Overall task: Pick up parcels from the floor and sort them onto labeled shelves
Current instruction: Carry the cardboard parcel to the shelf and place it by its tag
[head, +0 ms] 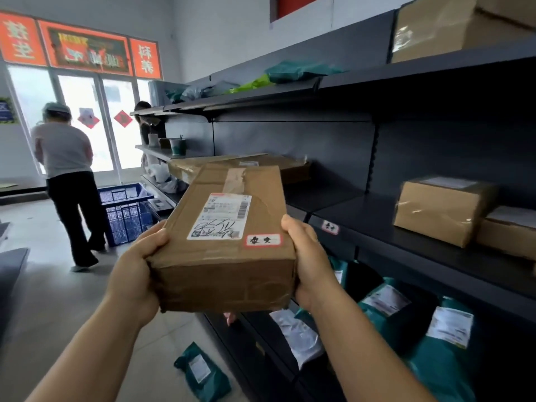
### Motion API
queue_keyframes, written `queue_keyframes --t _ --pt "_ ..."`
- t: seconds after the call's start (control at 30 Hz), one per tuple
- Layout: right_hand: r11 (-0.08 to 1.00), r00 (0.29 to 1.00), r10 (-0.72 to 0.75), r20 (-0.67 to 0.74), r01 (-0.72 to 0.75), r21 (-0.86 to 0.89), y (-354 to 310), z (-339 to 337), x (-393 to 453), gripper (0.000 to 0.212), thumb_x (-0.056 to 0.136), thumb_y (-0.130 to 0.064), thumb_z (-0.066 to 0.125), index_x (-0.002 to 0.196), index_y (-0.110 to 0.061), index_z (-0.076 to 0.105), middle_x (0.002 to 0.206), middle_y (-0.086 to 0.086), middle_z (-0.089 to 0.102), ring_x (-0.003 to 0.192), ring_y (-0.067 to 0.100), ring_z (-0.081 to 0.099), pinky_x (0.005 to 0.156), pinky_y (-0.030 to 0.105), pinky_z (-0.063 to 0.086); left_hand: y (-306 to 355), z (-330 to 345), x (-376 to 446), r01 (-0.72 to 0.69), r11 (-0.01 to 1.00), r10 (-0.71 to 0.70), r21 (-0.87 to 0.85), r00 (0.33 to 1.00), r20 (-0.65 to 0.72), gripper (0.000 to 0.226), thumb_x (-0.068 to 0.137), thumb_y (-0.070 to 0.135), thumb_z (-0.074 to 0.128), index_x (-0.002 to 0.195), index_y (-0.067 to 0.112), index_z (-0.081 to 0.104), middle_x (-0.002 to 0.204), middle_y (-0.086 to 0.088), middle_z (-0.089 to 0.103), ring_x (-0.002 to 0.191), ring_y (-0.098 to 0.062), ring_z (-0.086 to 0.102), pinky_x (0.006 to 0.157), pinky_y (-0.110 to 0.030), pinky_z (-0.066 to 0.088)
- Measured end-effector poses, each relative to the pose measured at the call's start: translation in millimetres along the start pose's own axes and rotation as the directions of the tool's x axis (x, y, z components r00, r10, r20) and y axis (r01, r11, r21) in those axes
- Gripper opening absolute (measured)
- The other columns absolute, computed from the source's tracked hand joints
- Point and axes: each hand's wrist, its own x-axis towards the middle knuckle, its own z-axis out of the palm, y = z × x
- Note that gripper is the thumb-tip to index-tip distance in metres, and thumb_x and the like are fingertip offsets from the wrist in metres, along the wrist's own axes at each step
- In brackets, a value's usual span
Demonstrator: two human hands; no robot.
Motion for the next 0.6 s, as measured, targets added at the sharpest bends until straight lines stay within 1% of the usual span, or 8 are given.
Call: queue_keyframes --t 0.13,0.23,0.3,0.37,0.4,0.47,0.53,0.6 --pt "0.998 0.998 -0.057 -0.021 0.057 -0.005 -4.4 11.8 32.0 0.03 0.087 -0.041 0.065 0.11 -0.023 0.058 0.101 0.008 0.073 0.075 0.016 0.074 0.057 0.03 0.058 3.6 1.0 44.3 0.004 1.0 -0.003 -0.02 0.998 0.061 0.031 0.093 0.016 0.047 0.106 0.023 0.075 0.081 -0.002 0.081 0.062 -0.018 0.075 0.05 -0.025 0.058" --pt "0.993 0.993 -0.104 -0.047 0.101 -0.062 -16.6 15.7 57.4 0.038 0.089 -0.045 0.061 0.119 -0.023 0.058 0.109 0.01 0.073 0.089 0.023 0.073 0.073 0.039 0.06 7.9 11.2 82.6 0.006 1.0 -0.005 -0.008 0.992 0.129 0.038 0.094 0.019 0.047 0.087 0.028 0.083 0.078 -0.001 0.08 0.06 -0.018 0.074 0.049 -0.025 0.057" --pt "0.991 0.991 -0.117 -0.063 0.112 -0.077 -27.7 16.9 74.6 0.045 0.09 -0.047 0.058 0.126 -0.02 0.058 0.113 0.013 0.072 0.099 0.029 0.07 0.086 0.046 0.057 11.7 23.2 111.2 0.041 0.999 -0.041 0.004 0.986 0.16 0.03 0.092 0.027 0.051 0.099 0.028 0.08 0.088 -0.004 0.08 0.066 -0.022 0.075 0.052 -0.029 0.058" --pt "0.988 0.986 -0.132 -0.097 0.124 -0.087 -39.5 18.3 89.2 0.045 0.09 -0.047 0.057 0.124 -0.018 0.062 0.11 0.015 0.073 0.096 0.03 0.071 0.079 0.043 0.058 14.1 36.2 140.5 0.079 0.996 -0.088 0.049 0.973 0.213 0.033 0.092 0.034 0.053 0.115 0.023 0.074 0.101 -0.008 0.079 0.077 -0.026 0.074 0.057 -0.032 0.059" --pt "0.987 0.981 -0.144 -0.127 0.134 -0.087 -45.5 18.2 94.9 0.041 0.089 -0.046 0.057 0.118 -0.018 0.067 0.104 0.014 0.075 0.088 0.028 0.072 0.069 0.038 0.059 14.3 43.6 153.0 0.087 0.994 -0.099 0.063 0.965 0.242 0.034 0.092 0.037 0.054 0.113 0.021 0.074 0.101 -0.009 0.079 0.077 -0.026 0.075 0.055 -0.032 0.059" --pt "0.987 0.965 -0.16 -0.21 0.151 -0.059 -56.3 18.6 107.9 0.033 0.087 -0.045 0.059 0.091 -0.018 0.079 0.083 0.01 0.077 0.067 0.024 0.073 0.052 0.032 0.057 15.3 59.1 181.5 0.11 0.991 -0.128 0.075 0.937 0.325 0.034 0.092 0.043 0.055 0.099 0.021 0.079 0.091 -0.008 0.08 0.068 -0.022 0.076 0.048 -0.03 0.057" --pt "0.986 0.943 -0.169 -0.288 0.163 -0.047 -65.3 17.1 118.8 0.038 0.087 -0.046 0.059 0.069 -0.019 0.08 0.071 0.009 0.076 0.057 0.023 0.072 0.047 0.033 0.056 16.1 75.8 205.5 0.13 0.986 -0.162 0.101 0.885 0.437 0.041 0.092 0.051 0.053 0.092 0.022 0.081 0.092 -0.008 0.081 0.071 -0.021 0.077 0.051 -0.031 0.058" --pt "0.982 0.908 -0.191 -0.373 0.179 -0.067 -70.4 15.0 130.4 0.042 0.087 -0.047 0.058 0.063 -0.02 0.079 0.067 0.008 0.075 0.054 0.023 0.071 0.048 0.034 0.056 16.9 90.9 228.5 0.141 0.976 -0.21 0.166 0.811 0.545 0.048 0.088 0.06 0.053 0.102 0.023 0.08 0.098 -0.009 0.08 0.08 -0.024 0.077 0.058 -0.035 0.06"
